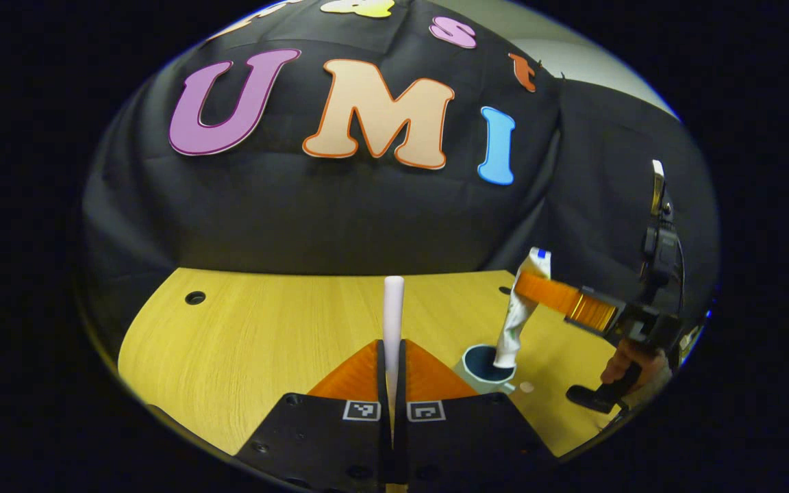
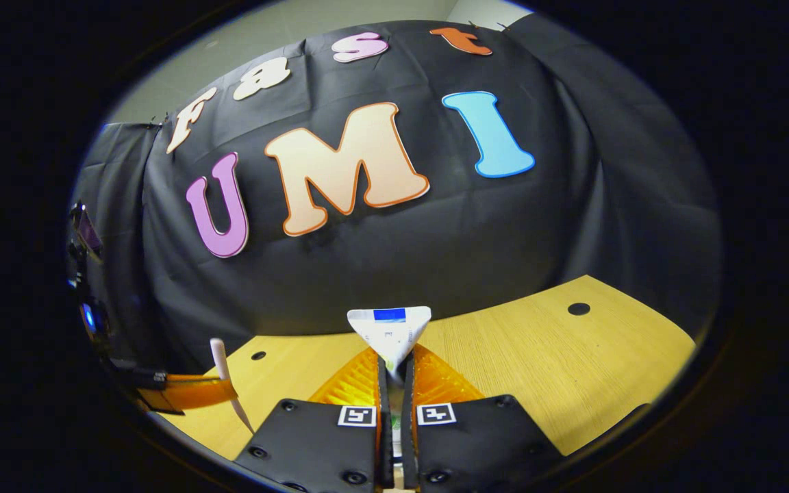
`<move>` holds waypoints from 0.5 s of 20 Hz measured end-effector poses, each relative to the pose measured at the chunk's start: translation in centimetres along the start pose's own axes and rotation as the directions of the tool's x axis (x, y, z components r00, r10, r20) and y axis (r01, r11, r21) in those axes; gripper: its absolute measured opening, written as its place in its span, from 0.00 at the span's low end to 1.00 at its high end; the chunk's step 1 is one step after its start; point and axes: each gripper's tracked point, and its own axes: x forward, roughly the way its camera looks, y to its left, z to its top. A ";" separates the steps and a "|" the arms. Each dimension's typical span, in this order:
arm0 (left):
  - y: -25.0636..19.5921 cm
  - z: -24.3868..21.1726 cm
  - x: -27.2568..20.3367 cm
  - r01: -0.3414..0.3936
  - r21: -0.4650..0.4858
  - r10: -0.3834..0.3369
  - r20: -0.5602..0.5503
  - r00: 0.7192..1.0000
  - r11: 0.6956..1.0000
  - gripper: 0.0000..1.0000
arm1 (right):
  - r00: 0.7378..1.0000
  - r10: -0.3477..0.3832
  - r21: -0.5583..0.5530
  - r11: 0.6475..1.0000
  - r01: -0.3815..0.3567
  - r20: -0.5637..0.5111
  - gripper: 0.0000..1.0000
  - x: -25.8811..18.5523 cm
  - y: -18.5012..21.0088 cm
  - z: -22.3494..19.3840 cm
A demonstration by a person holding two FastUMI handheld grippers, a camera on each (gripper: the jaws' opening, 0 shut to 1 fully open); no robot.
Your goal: Put the toothbrush and toothpaste on the desktop into the cup, then pick up the cup and place it on the coaster on the desktop.
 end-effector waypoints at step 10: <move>-1.7 3.0 3.1 0.135 0.045 -0.140 0.122 0.983 0.990 0.00 | 0.998 -0.038 0.019 0.999 0.039 -0.055 0.23 -2.1 0.8 -5.0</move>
